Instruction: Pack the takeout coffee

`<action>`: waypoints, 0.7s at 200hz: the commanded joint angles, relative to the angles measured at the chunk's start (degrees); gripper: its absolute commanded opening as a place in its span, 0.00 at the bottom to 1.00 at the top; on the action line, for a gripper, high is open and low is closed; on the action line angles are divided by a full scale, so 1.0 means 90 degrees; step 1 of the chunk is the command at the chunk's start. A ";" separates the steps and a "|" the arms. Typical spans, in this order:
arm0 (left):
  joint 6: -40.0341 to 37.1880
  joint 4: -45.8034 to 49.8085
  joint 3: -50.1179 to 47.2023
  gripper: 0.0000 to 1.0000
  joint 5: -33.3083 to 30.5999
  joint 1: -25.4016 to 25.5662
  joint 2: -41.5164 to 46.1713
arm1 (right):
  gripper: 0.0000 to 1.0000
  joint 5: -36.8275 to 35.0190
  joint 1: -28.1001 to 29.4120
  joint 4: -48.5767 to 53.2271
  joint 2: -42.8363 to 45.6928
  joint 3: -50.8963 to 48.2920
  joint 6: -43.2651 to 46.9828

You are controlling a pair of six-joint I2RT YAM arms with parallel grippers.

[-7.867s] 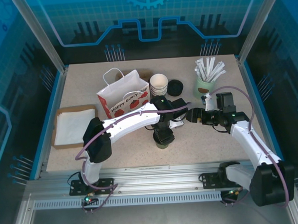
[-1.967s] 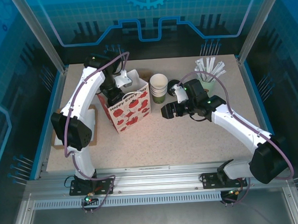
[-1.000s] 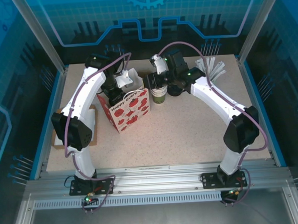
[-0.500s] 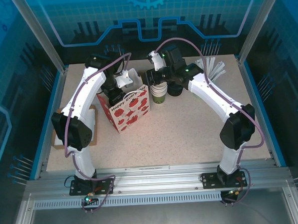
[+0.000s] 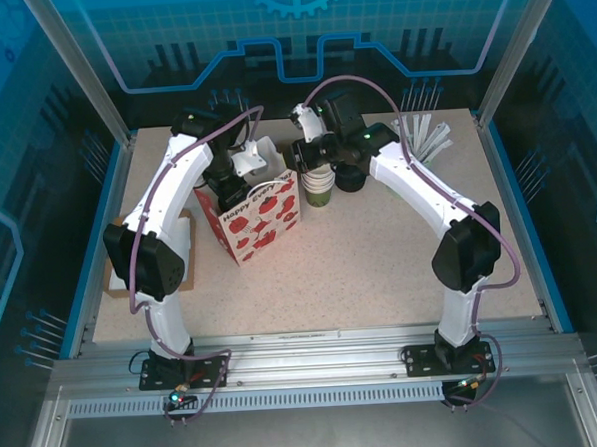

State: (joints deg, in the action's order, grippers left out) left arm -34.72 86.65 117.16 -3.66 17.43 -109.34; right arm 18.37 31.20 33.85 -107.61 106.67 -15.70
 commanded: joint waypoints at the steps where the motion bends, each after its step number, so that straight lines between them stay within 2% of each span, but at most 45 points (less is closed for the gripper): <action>1: -0.0162 0.0016 -0.0088 0.49 -0.0043 0.0049 0.0157 | 0.16 -0.0101 0.0099 0.0270 -0.0122 0.0272 0.0167; 26: -0.0175 0.0019 -0.0089 0.49 -0.0072 0.0041 0.0165 | 0.12 -0.0161 0.0099 0.0365 -0.0138 0.0347 0.0230; 140: -0.0179 -0.0052 -0.0246 0.50 -0.0150 -0.0007 0.0196 | 0.09 -0.0191 0.0106 0.0486 -0.0172 0.0477 0.0277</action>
State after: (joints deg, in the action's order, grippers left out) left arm -35.14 86.28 115.33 -4.32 17.41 -108.95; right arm 16.86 31.24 36.86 -108.36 109.06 -13.85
